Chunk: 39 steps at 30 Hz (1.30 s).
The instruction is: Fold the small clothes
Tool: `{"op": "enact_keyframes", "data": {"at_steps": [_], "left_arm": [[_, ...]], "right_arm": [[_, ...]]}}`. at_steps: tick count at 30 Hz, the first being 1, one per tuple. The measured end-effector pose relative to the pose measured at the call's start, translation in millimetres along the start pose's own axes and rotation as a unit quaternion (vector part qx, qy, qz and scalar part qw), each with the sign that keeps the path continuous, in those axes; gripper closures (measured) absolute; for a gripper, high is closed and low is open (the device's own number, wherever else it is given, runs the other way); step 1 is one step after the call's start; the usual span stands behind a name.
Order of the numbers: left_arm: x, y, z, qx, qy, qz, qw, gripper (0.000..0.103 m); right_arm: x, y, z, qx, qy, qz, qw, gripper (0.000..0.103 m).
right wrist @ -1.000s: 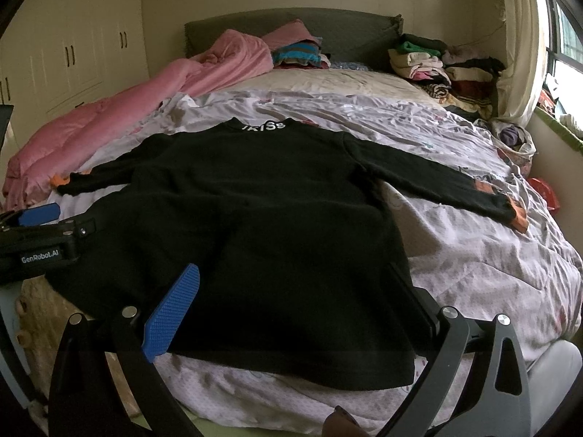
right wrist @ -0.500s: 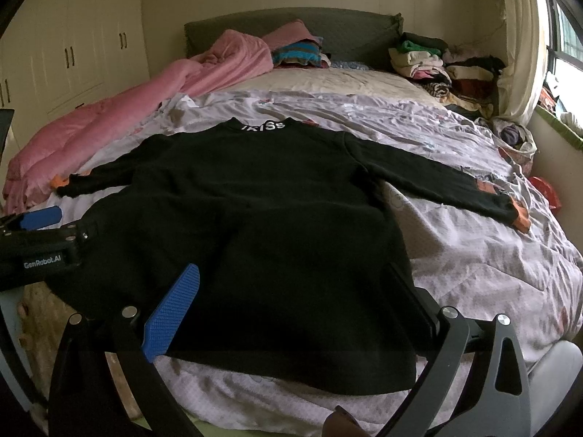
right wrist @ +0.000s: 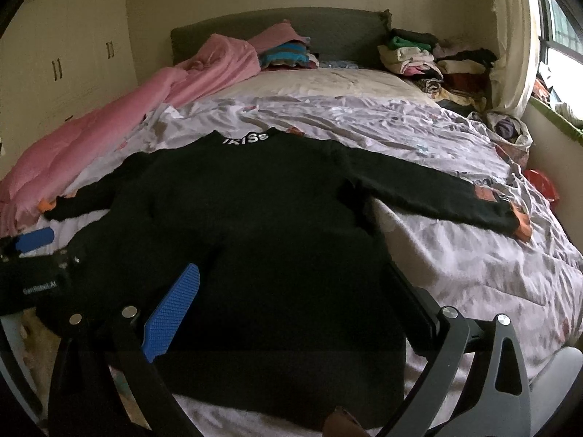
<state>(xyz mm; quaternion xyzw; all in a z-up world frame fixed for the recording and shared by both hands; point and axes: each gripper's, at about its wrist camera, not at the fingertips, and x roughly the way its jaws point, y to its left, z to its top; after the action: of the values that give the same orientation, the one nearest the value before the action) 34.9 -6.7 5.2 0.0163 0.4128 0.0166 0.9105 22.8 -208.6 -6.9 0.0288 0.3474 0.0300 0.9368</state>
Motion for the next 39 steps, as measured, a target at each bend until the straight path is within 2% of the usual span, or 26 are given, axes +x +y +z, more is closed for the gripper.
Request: {"op": "enact_keyframes", "data": {"at_steps": [14, 21, 28, 33, 39], "left_arm": [[38, -24, 46, 0.015, 0.013, -0.008, 0.9998, 0.009], [65, -35, 64, 0.018, 0.047, -0.032, 0.9982, 0.009], [79, -52, 88, 0.025, 0.046, -0.045, 0.9976, 0.009], [87, -67, 103, 0.043, 0.035, -0.034, 0.9979, 0.009], [104, -87, 115, 0.047, 0.037, -0.052, 0.9969, 0.009]], "right_arm": [[49, -34, 35, 0.046, 0.019, -0.027, 0.998, 0.004], [70, -69, 48, 0.091, 0.027, -0.045, 0.994, 0.004], [84, -122, 53, 0.145, 0.036, -0.083, 0.985, 0.004], [89, -162, 52, 0.187, 0.041, -0.113, 0.975, 0.004], [92, -204, 47, 0.233, 0.043, -0.136, 0.962, 0.004]]}}
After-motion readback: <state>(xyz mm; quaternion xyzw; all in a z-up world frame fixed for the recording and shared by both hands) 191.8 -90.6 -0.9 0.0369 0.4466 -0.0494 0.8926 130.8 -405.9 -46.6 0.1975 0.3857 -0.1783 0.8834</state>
